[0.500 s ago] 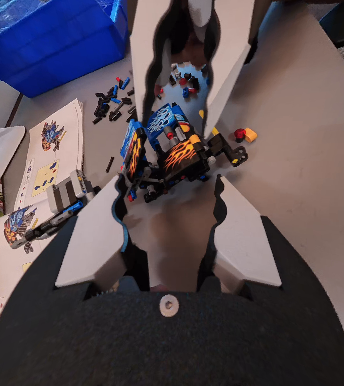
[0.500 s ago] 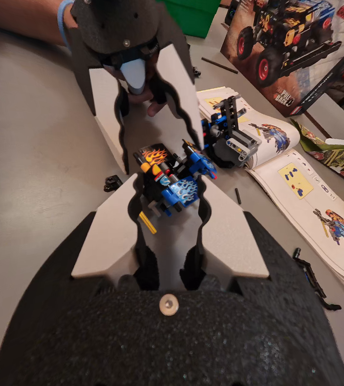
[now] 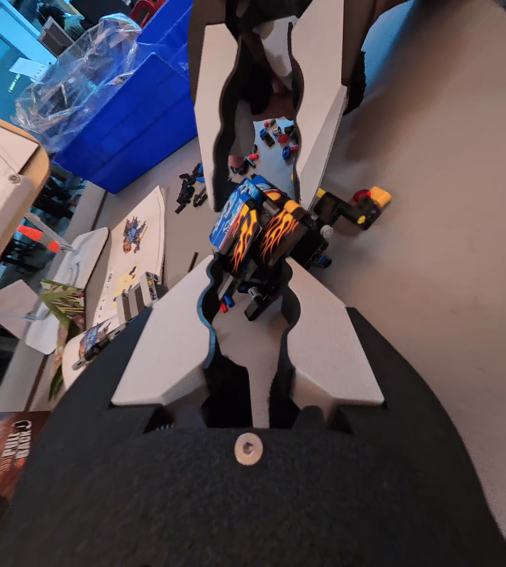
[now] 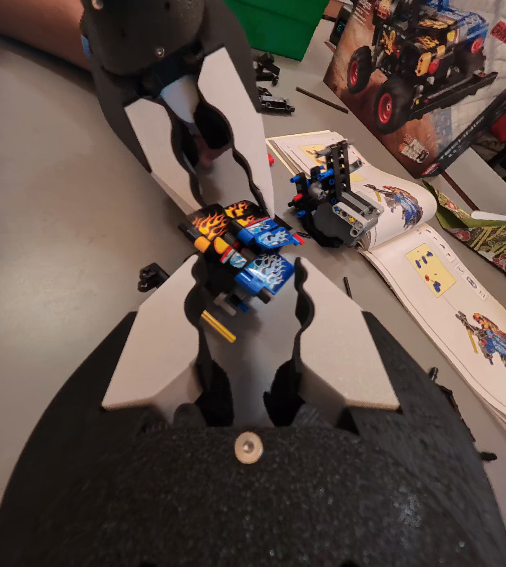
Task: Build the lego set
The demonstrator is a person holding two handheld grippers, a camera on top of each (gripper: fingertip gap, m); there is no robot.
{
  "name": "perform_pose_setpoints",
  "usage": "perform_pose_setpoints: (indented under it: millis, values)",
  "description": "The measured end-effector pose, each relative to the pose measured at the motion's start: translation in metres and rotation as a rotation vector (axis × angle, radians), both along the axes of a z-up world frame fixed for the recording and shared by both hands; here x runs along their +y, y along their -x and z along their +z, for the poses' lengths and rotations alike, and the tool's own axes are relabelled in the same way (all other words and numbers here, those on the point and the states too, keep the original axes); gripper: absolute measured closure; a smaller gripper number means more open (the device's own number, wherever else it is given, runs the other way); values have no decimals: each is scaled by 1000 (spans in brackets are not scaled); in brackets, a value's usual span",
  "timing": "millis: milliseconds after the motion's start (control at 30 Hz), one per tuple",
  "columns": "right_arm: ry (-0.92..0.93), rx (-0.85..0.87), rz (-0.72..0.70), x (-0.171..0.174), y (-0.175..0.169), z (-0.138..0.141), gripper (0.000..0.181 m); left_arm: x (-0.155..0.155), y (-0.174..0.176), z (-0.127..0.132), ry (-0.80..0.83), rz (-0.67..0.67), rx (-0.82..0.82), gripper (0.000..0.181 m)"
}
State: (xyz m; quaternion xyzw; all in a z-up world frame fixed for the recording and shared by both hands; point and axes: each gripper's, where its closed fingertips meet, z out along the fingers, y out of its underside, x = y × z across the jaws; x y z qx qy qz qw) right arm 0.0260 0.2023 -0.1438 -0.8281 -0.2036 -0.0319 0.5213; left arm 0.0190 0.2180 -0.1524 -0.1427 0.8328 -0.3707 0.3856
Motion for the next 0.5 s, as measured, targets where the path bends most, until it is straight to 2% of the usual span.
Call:
perform_pose_setpoints:
  millis: [67, 200, 300, 500]
  values:
    - [-10, -37, 38, -2, 7, 0, 135, -1, 0, 0, -23, 6, -18, 148]
    - [-42, -158, 35, -2, 9, 1, 139, -1, -1, 0, -18, 22, -4, 145]
    - [-35, -135, 34, -1, 9, 1, 143, -1, 0, 1, 11, 26, 17, 145]
    - [-44, -103, 1, 2, 3, 2, 143, 4, -7, 7, -19, 84, -69, 151]
